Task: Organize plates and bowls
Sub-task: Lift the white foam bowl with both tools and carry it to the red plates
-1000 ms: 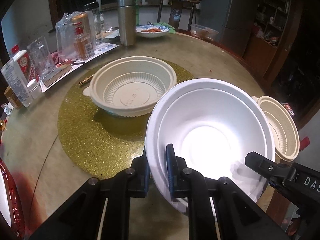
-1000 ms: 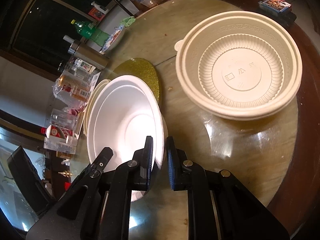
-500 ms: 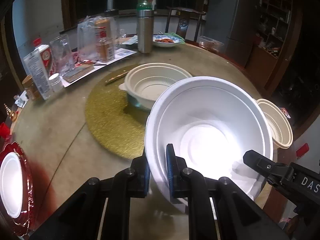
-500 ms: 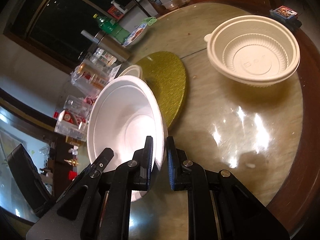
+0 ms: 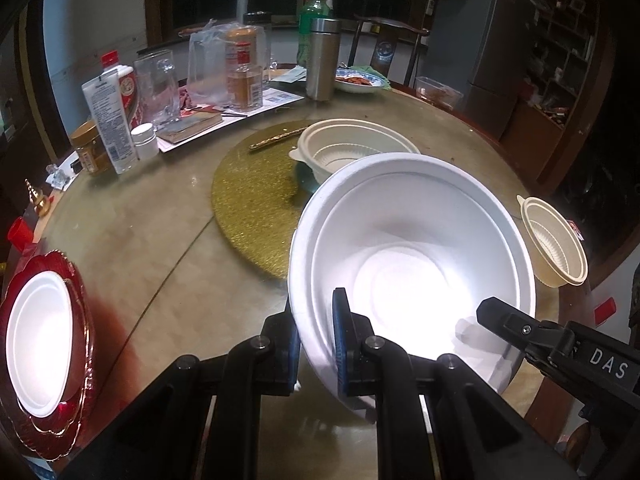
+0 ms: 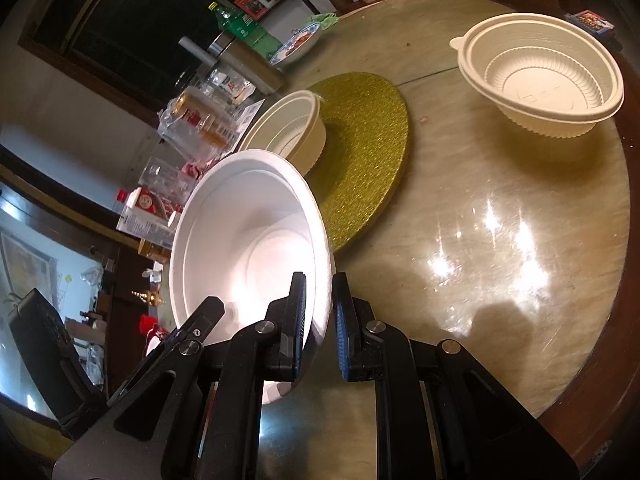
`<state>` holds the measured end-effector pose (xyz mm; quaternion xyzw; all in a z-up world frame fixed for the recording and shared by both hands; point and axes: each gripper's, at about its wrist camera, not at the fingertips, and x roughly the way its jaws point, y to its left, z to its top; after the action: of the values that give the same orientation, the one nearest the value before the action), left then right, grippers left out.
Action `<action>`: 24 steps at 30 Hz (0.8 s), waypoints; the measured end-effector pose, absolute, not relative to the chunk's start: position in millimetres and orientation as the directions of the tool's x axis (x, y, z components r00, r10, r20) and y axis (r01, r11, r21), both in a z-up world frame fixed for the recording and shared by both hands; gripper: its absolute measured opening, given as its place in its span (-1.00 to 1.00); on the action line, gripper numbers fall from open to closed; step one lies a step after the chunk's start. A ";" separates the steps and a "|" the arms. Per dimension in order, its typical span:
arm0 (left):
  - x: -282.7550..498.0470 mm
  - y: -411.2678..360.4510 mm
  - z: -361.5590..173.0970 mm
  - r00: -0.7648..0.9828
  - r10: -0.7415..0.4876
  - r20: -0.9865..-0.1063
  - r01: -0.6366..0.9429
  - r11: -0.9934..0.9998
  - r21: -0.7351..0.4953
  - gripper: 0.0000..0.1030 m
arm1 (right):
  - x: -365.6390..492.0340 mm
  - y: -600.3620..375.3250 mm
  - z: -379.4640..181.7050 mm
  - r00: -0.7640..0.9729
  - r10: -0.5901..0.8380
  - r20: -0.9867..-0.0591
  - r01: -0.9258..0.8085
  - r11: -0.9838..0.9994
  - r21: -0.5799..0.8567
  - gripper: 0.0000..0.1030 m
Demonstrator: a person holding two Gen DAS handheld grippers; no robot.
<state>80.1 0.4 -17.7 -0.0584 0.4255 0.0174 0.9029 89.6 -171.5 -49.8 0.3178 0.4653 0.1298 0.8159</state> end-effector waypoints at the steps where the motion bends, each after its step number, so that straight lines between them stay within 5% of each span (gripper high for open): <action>1: 78.9 2.4 -17.7 0.637 -0.017 -0.771 -0.084 0.992 -0.092 -0.75 | 89.0 -168.6 -49.5 0.531 0.508 -0.678 0.080 0.767 0.637 -0.74; 24: 40.8 59.8 -5.8 0.660 0.040 -0.751 -0.197 0.973 -0.121 -0.74 | 83.0 -109.2 -30.0 0.489 0.561 -0.667 -0.057 0.784 0.618 -0.74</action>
<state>40.8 59.8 -5.8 -0.0964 0.4074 0.0655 0.9058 83.0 -109.2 -30.0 0.2691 0.4689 0.1885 0.8199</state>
